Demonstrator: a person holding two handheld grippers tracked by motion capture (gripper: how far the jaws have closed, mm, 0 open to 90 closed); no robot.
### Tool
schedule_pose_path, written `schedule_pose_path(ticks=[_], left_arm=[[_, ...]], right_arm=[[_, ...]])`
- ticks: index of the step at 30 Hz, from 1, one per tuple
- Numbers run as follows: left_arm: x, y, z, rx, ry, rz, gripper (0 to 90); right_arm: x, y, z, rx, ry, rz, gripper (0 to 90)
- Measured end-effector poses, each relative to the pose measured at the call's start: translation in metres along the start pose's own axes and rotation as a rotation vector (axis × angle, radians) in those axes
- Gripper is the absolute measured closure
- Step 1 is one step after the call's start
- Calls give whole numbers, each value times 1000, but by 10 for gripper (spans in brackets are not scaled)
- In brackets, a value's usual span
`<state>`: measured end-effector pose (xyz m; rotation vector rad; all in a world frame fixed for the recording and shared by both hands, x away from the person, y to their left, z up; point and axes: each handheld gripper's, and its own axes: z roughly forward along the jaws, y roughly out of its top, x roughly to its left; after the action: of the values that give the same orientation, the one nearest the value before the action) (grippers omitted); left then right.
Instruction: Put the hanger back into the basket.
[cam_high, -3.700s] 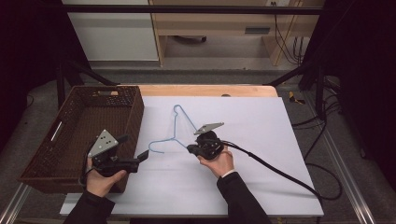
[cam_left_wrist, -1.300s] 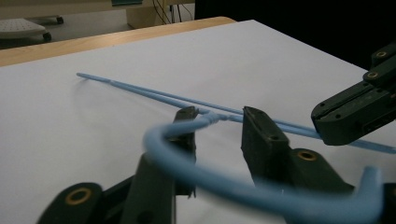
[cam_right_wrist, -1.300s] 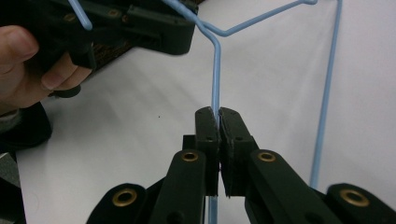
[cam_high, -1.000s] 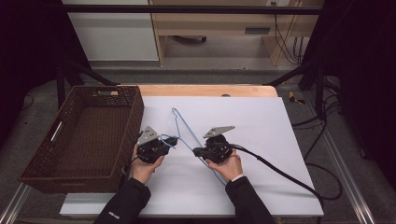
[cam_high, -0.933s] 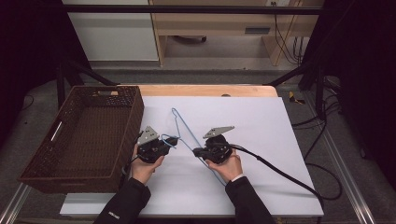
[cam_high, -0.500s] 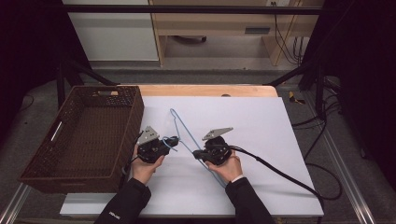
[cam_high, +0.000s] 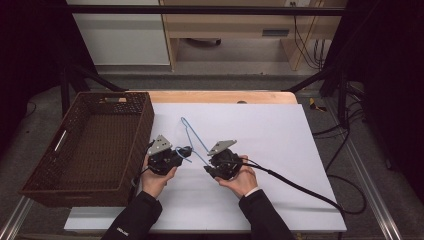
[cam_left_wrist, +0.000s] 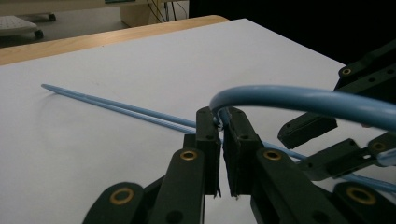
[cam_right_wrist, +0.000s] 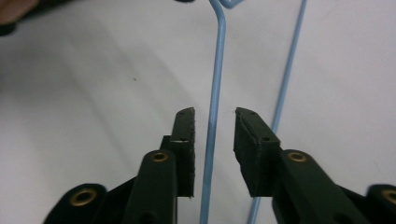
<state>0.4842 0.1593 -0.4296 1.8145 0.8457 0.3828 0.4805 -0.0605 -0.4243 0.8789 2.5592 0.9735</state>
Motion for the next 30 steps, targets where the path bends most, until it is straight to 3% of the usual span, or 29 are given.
schedule_pose_path(ticks=[5,8,12,18,24,30], left_arm=[[-2,1,1,6,7,7,849],[-3,1,1,9,5,11,849],[-7,3,1,-1,13,28,834],[-9,10,-10,-11,7,54,620],[-11,18,-26,-4,11,88,427],[-14,24,-44,10,21,147,307]], right_arm=[[-1,0,4,23,11,21,860],[-1,1,4,37,5,44,876],[-1,1,1,37,-19,26,882],[-7,5,-13,-2,6,37,884],[-18,11,-39,-31,21,5,884],[-34,8,-68,-63,102,3,884]])
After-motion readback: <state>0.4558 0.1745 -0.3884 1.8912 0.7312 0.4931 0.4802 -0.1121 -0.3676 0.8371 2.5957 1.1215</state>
